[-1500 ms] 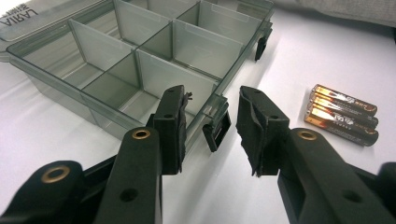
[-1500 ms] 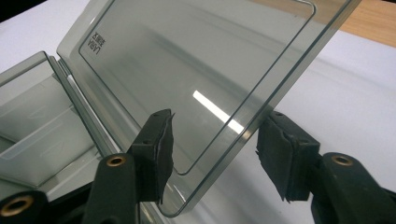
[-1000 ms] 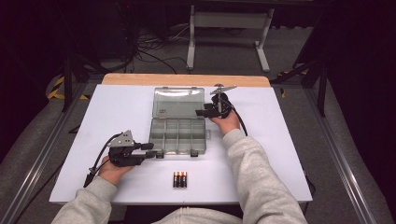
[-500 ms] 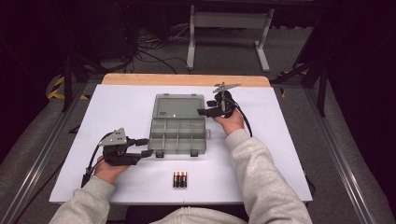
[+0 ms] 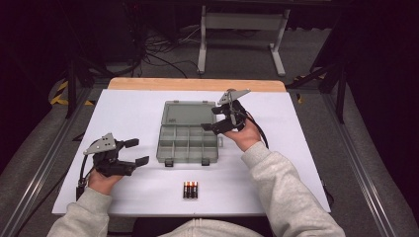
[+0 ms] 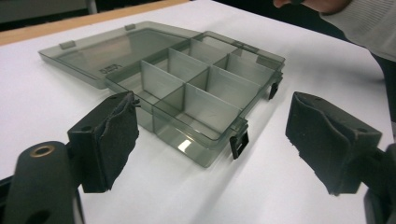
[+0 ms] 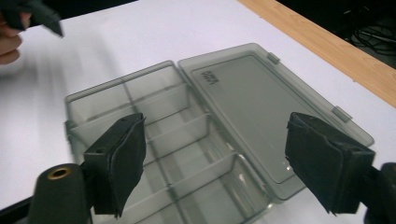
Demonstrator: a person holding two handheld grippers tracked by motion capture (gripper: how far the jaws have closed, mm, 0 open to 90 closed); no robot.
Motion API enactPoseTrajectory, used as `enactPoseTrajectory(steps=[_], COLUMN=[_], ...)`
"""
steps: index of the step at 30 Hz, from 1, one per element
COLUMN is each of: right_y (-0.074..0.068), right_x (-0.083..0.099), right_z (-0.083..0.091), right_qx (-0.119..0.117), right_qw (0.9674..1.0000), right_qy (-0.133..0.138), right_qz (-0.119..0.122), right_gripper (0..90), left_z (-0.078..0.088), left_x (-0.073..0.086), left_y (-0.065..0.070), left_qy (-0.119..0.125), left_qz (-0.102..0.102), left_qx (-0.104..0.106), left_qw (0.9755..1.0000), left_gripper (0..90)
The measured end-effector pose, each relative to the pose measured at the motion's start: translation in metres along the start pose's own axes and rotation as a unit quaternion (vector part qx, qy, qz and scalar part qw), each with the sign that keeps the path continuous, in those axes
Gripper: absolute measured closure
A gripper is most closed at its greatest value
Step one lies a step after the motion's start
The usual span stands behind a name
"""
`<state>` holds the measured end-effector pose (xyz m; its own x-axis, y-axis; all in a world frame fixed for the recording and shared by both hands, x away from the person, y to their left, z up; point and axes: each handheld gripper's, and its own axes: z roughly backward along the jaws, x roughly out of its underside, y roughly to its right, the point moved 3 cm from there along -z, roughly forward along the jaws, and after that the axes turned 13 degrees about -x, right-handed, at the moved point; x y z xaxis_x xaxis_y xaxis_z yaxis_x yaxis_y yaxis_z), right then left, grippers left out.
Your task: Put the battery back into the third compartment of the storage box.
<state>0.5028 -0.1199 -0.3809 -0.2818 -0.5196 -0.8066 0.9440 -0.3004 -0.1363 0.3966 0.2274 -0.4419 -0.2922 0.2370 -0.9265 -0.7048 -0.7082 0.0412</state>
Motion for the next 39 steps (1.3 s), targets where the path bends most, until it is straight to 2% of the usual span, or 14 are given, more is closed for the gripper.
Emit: enactPoseTrajectory(steps=[6, 8, 11, 14, 15, 17, 22, 24, 25, 27, 29, 31, 34, 39], right_y=[-0.019, -0.025, -0.036, -0.041, -0.048, -0.053, -0.062, -0.067, -0.071, -0.073, -0.079, -0.083, -0.088, -0.093], right_x=[-0.003, -0.003, -0.003, -0.003, -0.003, -0.002, -0.001, -0.001, -0.001, -0.001, 0.000, 0.000, 0.000, 0.002], right_z=[0.000, 0.000, -0.001, -0.001, -0.003, -0.004, -0.005, -0.005, -0.006, -0.006, -0.007, -0.008, -0.008, -0.010], right_qx=[-0.011, -0.021, -0.022, -0.020, -0.023, -0.028, -0.041, -0.048, -0.053, -0.055, -0.061, -0.067, -0.075, -0.086], right_qw=[0.9996, 0.9992, 0.9985, 0.9980, 0.9969, 0.9954, 0.9928, 0.9911, 0.9892, 0.9883, 0.9855, 0.9839, 0.9820, 0.9786], right_qy=[-0.008, -0.014, -0.032, -0.045, -0.061, -0.077, -0.103, -0.117, -0.130, -0.136, -0.152, -0.160, -0.169, -0.183], right_qz=[0.026, 0.031, 0.040, 0.040, 0.044, 0.050, 0.044, 0.042, 0.042, 0.043, 0.044, 0.042, 0.041, 0.039], right_gripper=[17.2, 15.8, 13.9, 12.8, 12.4, 12.1, 11.5, 11.5, 11.6, 11.5, 11.3, 11.3, 11.7, 11.9], left_z=[0.002, 0.003, 0.005, 0.005, 0.005, 0.005, 0.005, 0.005, 0.005, 0.005, 0.005, 0.005, 0.004, 0.005], left_x=[0.001, 0.000, 0.000, 0.001, 0.001, 0.001, 0.003, 0.003, 0.003, 0.003, 0.003, 0.003, 0.004, 0.004], left_y=[0.000, 0.001, 0.002, 0.001, 0.001, 0.001, 0.001, 0.000, 0.000, 0.000, 0.000, -0.001, -0.001, -0.002], left_qy=[0.001, 0.012, 0.020, 0.019, 0.016, 0.015, 0.004, 0.005, 0.007, 0.007, 0.006, 0.003, 0.002, 0.003], left_qz=[0.010, 0.014, 0.022, 0.021, 0.022, 0.016, 0.016, 0.016, 0.013, 0.019, 0.019, 0.015, 0.024, 0.024], left_qx=[0.003, -0.002, -0.004, -0.006, -0.007, -0.010, -0.013, -0.013, -0.016, -0.013, -0.014, -0.017, -0.020, -0.023], left_qw=[0.9999, 0.9998, 0.9995, 0.9996, 0.9996, 0.9997, 0.9998, 0.9998, 0.9998, 0.9997, 0.9997, 0.9997, 0.9995, 0.9994], left_gripper=[14.8, 14.4, 12.0, 10.9, 10.5, 9.7, 9.8, 9.8, 9.5, 9.3, 8.7, 8.6, 8.7, 8.3])
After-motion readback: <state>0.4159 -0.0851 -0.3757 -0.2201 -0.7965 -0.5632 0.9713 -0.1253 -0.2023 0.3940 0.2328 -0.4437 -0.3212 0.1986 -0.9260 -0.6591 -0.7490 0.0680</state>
